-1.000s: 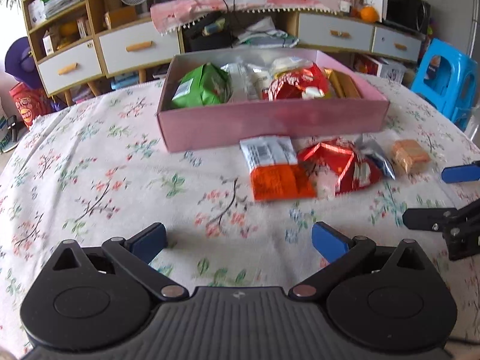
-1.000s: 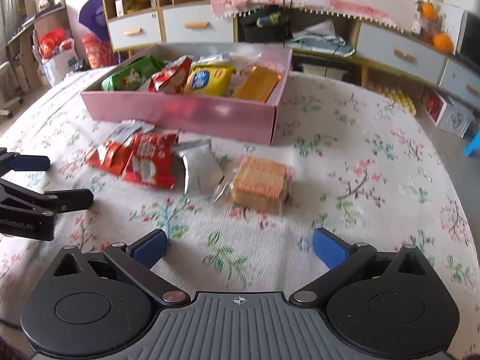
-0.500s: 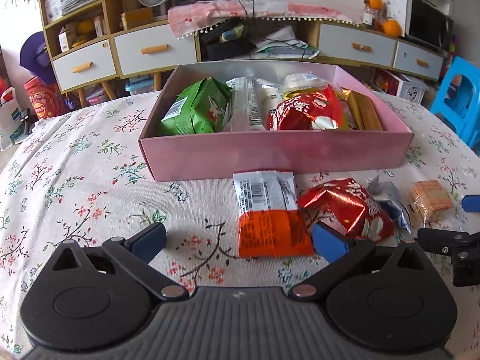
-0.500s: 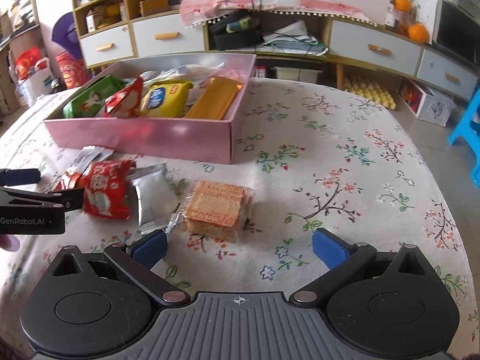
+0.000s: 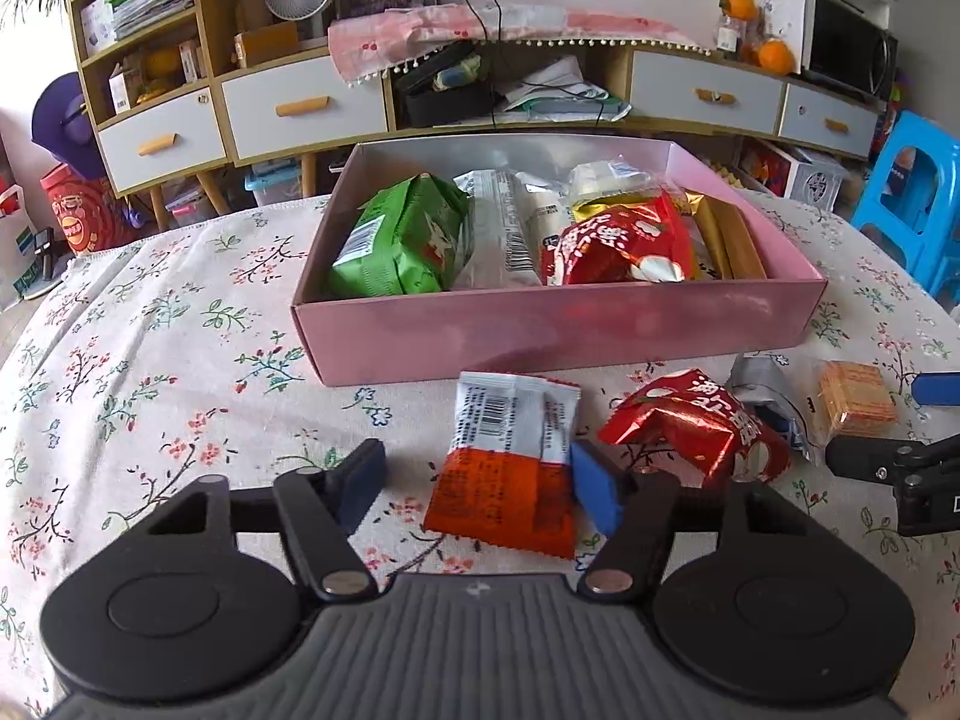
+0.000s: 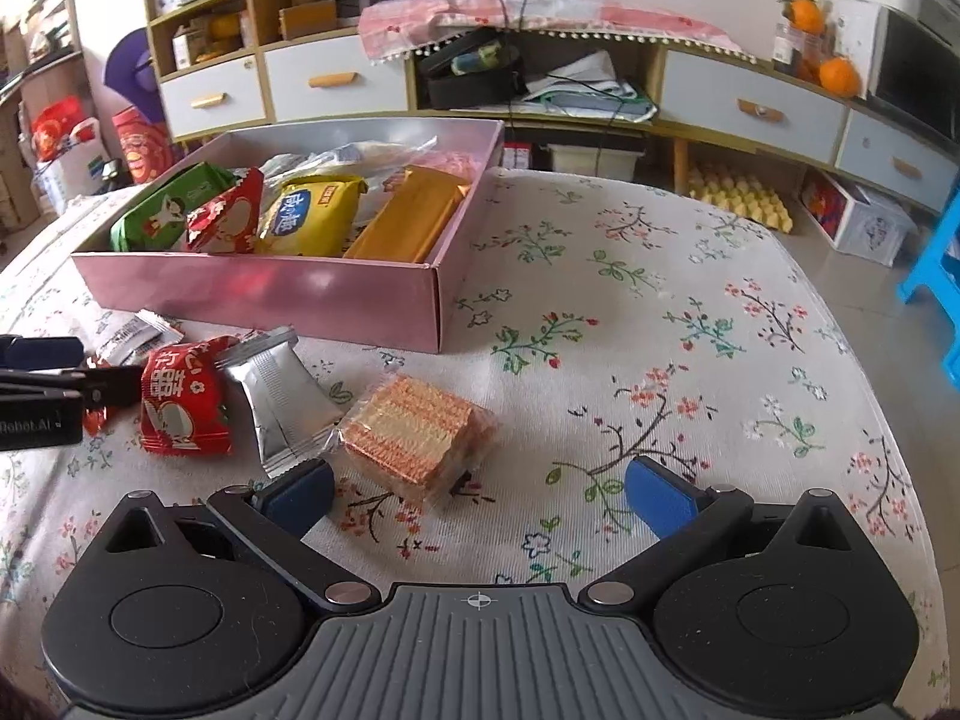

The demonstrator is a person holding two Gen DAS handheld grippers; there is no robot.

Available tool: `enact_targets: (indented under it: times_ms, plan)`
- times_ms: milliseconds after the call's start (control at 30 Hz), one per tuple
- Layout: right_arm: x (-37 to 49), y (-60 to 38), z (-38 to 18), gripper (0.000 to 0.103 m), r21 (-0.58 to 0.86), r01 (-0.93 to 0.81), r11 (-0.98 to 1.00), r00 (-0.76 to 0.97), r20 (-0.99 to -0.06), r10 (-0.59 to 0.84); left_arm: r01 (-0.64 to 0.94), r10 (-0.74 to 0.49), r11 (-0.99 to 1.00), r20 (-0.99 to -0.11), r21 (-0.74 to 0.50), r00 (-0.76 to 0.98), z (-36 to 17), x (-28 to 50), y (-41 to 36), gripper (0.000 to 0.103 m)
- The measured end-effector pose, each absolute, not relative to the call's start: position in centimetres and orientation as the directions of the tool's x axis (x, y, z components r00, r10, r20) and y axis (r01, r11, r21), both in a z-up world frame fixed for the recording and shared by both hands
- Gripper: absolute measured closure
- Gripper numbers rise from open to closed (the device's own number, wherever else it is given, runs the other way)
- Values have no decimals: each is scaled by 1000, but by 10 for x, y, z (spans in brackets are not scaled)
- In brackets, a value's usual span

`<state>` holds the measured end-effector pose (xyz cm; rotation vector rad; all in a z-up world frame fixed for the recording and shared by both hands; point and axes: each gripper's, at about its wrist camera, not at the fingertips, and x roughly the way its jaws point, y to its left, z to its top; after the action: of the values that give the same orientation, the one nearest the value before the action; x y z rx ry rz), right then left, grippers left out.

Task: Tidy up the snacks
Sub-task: 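Grasp the wafer biscuit packet with the right tool while the left tool grasps the orange-white packet, then carry both held packets over the pink box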

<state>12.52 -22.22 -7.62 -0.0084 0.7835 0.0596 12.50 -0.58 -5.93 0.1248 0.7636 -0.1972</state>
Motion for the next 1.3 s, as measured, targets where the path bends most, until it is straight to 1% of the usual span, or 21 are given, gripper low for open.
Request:
enact_targets:
  times_ms: [133,267,367,433,467,533,567,600,633,667,733,800,967,1167,1300]
  plan:
    - [128,-220,-76,0,4,-79,997,708,-703,59,219,-124,975,-700,47,703,-58,126,-4,50]
    - [128,-213,-74,1,-37,-149,988,715,-694,82,222,-124,974,-709,47,695,-56,127,-2,57]
    - [128,-208,-73,7,-69,-196,978,722,-685,96,223,-123,974,-719,45,684,-54,128,-1,59]
    - [128,-206,-71,16,-65,-228,971,718,-685,123,219,-125,975,-727,36,675,-53,129,1,59]
    - [128,-205,-70,19,-62,-240,969,715,-686,134,217,-126,976,-730,32,672,-52,130,1,60]
    - [127,-202,-69,28,-61,-261,963,713,-685,150,214,-126,976,-735,27,666,-51,130,2,60]
    - [126,-201,-68,29,-64,-268,961,712,-685,153,213,-125,977,-738,25,663,-51,129,3,60]
    - [125,-199,-67,35,-72,-275,959,713,-684,153,212,-125,977,-742,23,659,-50,129,3,60]
    - [123,-197,-67,44,-78,-286,955,712,-684,158,212,-127,977,-745,20,655,-50,128,4,60]
    - [121,-196,-66,49,-78,-296,952,709,-686,165,212,-129,977,-748,16,651,-49,127,5,60]
    - [117,-192,-64,52,-85,-309,947,704,-690,168,211,-138,978,-755,0,641,-48,126,7,60]
    - [113,-189,-64,52,-97,-321,942,704,-690,168,212,-147,977,-759,-12,634,-47,124,10,61]
    - [107,-184,-61,52,-71,-329,942,680,-710,184,221,-158,975,-768,-21,621,-46,118,14,61]
    - [101,-175,-56,58,-54,-346,937,655,-729,200,221,-177,974,-776,-50,605,-43,115,22,62]
    - [98,-171,-55,59,-48,-356,933,646,-734,209,208,-200,974,-779,-91,595,-41,116,29,62]
